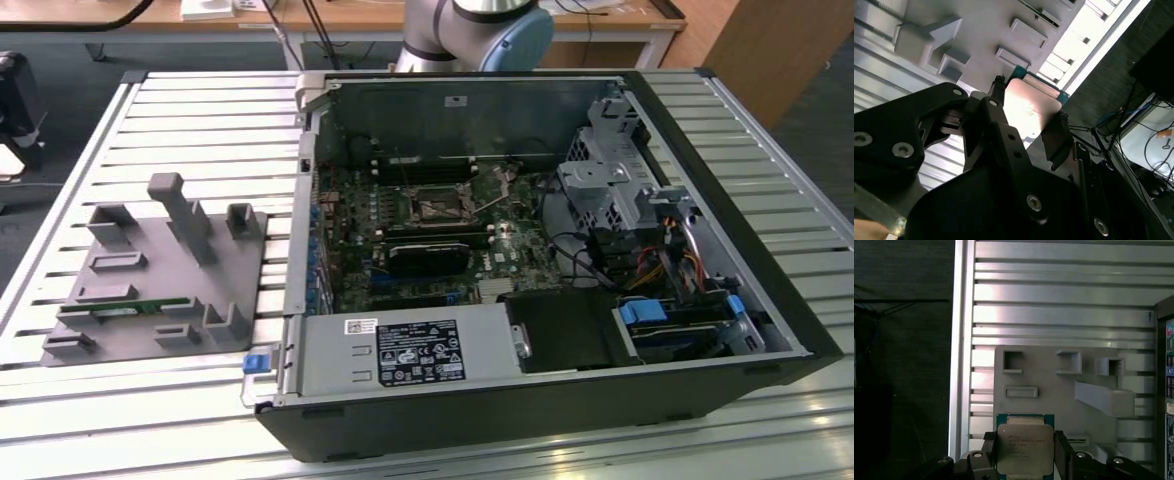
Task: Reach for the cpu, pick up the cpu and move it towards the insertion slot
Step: 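Pick up the cpu and move it towards the insertion slot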
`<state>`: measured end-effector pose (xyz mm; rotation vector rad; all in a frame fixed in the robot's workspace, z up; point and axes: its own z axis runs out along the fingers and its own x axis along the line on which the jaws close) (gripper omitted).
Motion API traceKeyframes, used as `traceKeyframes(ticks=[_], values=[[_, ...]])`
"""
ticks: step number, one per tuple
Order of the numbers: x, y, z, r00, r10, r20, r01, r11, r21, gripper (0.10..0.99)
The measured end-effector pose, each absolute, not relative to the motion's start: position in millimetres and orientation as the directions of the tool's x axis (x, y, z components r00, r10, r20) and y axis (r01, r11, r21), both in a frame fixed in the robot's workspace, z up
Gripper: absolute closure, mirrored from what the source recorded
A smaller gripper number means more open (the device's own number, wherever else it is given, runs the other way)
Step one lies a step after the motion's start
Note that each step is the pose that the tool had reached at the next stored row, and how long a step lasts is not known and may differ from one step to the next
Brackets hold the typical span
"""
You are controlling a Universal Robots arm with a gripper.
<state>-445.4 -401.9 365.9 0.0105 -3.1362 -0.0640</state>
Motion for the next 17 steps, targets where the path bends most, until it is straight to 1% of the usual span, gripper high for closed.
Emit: traceKeyframes(ticks=[17], values=[[-445.1,-401.8,408.1,-1.0,-0.007,0.005,-0.007,0.999,0.041,0.545]])
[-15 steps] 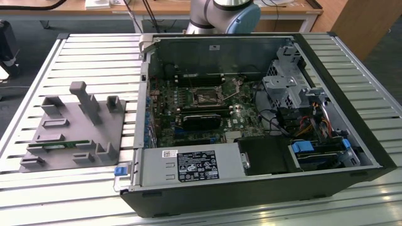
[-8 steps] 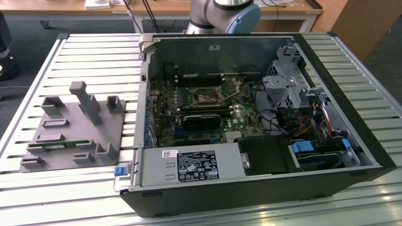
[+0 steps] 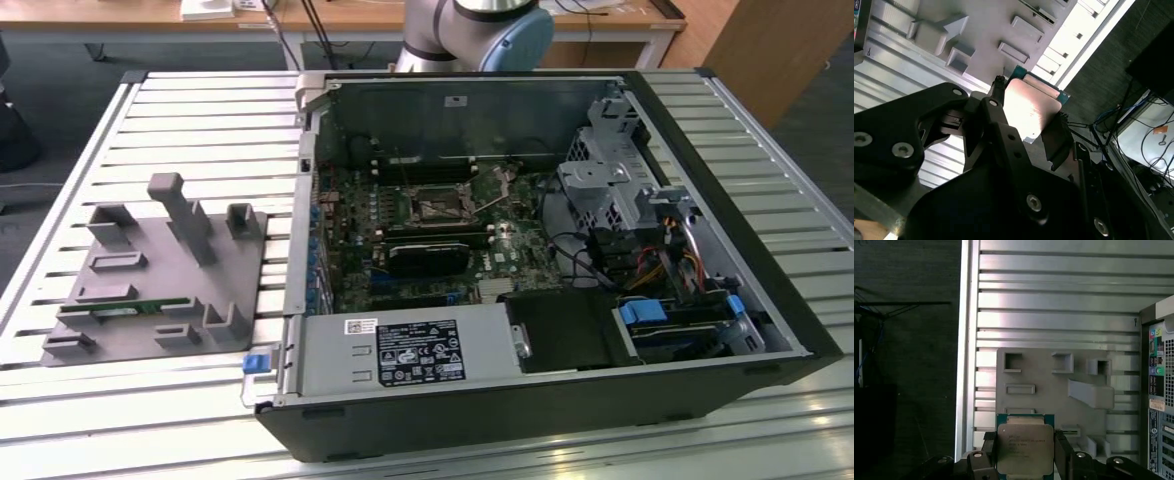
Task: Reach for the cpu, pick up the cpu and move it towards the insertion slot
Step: 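Pick up the cpu and move it towards the insertion slot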
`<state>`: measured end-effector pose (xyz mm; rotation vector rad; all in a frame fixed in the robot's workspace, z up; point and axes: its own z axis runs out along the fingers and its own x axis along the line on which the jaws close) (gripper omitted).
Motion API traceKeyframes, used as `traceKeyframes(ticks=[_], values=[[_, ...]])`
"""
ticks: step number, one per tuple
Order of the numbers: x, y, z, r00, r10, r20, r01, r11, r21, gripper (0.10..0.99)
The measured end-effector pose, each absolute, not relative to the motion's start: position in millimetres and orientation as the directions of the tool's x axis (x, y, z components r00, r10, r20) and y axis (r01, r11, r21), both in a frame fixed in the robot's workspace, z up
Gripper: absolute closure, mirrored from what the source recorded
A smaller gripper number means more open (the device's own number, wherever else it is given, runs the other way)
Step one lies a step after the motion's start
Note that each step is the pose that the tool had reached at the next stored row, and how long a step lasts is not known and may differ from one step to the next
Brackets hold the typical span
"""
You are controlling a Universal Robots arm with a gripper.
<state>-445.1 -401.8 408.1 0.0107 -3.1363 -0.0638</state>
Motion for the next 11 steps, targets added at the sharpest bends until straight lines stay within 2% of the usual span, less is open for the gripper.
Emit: traceKeyframes(ticks=[11], values=[[-425.1,-401.8,409.4,-1.0,-0.007,0.005,-0.006,0.999,0.041,0.545]])
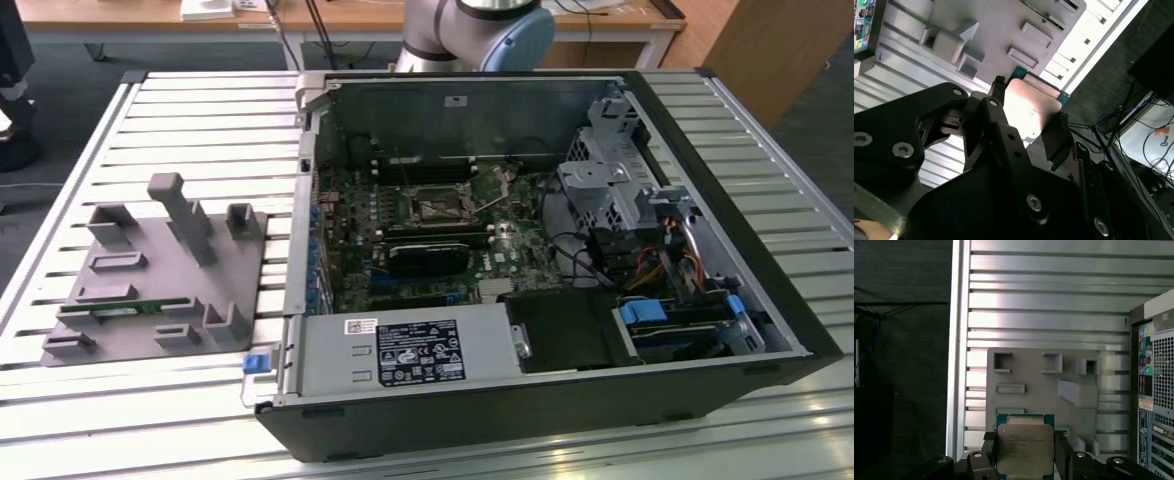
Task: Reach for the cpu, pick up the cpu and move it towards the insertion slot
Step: 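Pick up the cpu and move it towards the insertion slot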
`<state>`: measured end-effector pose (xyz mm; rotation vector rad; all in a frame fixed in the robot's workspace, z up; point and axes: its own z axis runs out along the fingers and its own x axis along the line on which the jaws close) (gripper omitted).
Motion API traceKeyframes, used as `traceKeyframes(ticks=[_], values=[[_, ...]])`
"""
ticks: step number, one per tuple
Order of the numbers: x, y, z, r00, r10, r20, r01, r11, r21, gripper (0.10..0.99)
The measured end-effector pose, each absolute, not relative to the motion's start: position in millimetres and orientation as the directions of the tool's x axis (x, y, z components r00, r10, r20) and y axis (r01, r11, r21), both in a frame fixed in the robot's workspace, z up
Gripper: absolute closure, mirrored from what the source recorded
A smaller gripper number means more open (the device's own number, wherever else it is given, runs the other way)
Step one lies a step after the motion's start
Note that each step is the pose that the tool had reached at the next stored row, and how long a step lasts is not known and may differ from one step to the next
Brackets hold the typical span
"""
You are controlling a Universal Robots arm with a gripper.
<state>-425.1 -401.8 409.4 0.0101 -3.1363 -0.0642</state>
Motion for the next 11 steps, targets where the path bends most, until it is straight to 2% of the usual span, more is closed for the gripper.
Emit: traceKeyframes(ticks=[11], values=[[-387.2,-401.8,409.3,-1.0,-0.006,0.002,-0.006,0.999,0.041,0.545]])
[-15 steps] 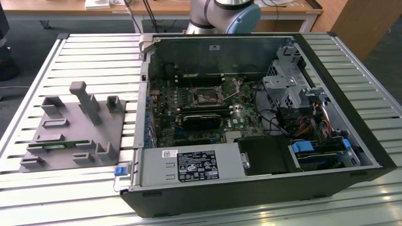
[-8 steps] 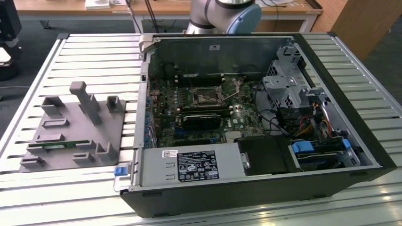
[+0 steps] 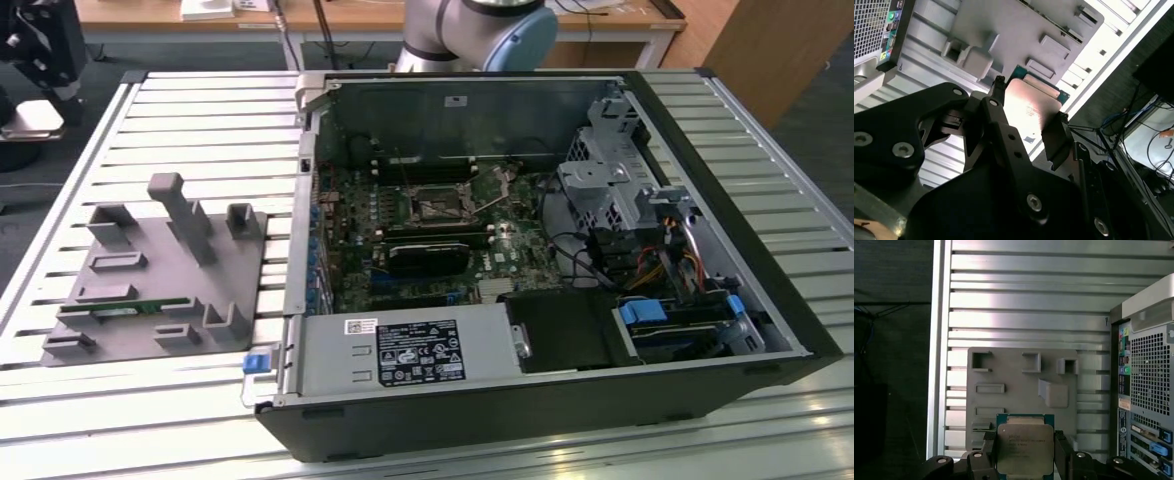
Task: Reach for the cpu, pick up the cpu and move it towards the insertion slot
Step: 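Pick up the cpu and move it towards the insertion slot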
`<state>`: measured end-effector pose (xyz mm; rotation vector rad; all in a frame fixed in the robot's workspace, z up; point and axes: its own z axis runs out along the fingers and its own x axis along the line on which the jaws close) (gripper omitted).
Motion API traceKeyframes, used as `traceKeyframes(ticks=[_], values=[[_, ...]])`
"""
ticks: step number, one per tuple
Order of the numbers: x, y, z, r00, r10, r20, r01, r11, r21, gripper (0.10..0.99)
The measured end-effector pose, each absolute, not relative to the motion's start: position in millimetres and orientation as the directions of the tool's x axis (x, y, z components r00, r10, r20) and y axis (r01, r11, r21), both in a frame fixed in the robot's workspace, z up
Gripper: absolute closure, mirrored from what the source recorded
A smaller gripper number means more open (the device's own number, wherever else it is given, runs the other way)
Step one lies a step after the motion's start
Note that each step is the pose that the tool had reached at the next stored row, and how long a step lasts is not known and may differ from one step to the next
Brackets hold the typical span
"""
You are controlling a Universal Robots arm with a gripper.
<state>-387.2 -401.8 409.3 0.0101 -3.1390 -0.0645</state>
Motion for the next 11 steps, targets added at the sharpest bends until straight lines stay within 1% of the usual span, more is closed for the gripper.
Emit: traceKeyframes(ticks=[11], values=[[-357.6,-401.8,409.0,-1.0,-0.006,0.001,-0.006,0.999,0.041,0.545]])
